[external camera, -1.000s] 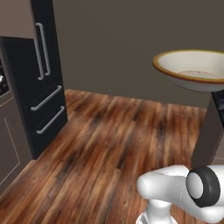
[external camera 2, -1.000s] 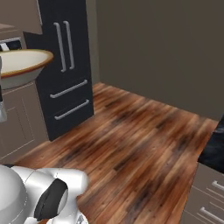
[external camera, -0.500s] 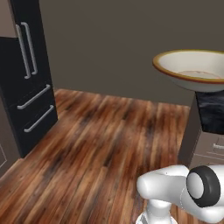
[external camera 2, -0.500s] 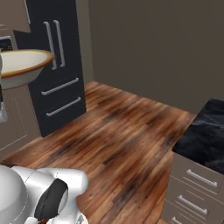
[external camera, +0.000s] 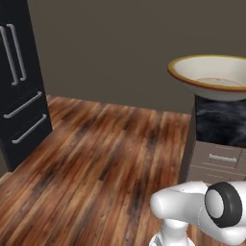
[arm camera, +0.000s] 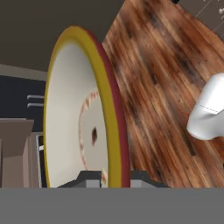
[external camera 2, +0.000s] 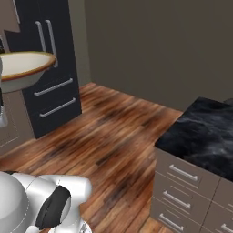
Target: Move the bowls from the cabinet to the plates on the dining table.
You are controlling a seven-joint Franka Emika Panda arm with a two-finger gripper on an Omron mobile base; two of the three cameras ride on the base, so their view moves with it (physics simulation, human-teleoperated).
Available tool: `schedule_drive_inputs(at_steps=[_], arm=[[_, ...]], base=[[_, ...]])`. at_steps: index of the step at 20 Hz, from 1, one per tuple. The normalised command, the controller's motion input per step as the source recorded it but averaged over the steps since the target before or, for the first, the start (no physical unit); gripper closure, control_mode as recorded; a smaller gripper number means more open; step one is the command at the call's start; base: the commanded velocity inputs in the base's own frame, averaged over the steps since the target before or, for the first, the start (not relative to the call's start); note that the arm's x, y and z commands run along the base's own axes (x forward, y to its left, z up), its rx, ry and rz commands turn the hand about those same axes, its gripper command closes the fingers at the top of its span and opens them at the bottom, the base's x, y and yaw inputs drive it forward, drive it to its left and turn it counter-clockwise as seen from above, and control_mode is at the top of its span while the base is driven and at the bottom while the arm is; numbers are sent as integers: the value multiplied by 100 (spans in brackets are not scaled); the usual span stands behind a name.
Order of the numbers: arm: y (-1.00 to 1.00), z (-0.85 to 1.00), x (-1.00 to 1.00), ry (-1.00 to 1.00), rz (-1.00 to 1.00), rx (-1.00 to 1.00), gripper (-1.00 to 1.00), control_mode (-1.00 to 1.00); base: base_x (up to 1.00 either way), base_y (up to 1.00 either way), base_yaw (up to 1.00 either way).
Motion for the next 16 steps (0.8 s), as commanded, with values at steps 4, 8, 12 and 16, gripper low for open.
schedule_drive_inputs(at_steps=[4,8,12,16], arm=[[0,0,0,0,0,0,100,100],[0,0,0,0,0,0,100,100],[0,0,0,0,0,0,100,100],[0,0,0,0,0,0,100,100]], base=[[-3,-61,-2],[-3,-61,-2],[-3,-61,-2],[-3,-61,-2]])
